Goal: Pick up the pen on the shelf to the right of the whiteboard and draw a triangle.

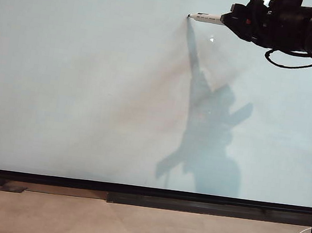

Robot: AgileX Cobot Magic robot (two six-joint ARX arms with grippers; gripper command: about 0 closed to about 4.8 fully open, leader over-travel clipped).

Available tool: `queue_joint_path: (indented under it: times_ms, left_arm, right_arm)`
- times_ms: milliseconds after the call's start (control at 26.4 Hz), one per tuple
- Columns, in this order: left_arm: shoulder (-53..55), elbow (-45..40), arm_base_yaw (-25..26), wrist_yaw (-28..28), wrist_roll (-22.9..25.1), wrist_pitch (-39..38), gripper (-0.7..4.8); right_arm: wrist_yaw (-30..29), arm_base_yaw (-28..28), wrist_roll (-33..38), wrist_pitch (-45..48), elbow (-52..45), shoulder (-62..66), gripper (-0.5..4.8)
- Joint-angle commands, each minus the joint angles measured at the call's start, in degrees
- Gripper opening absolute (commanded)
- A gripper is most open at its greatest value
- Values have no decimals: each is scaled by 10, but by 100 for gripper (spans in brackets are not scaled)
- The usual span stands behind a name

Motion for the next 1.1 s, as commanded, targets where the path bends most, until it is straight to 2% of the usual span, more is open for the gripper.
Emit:
queue_joint_path:
  times_ms: [38,644,1098]
  left_arm:
    - [0,1,0,0,0,-5,-5]
    - [0,1,0,0,0,-5,-5]
    - [0,1,0,0,0,-5,-5]
  right_arm:
    - [3,1,-12,-6,3,-2,-5]
    - [0,19,-10,-7,37,59,-4]
    - [3,35,-14,-52,53,82,-5]
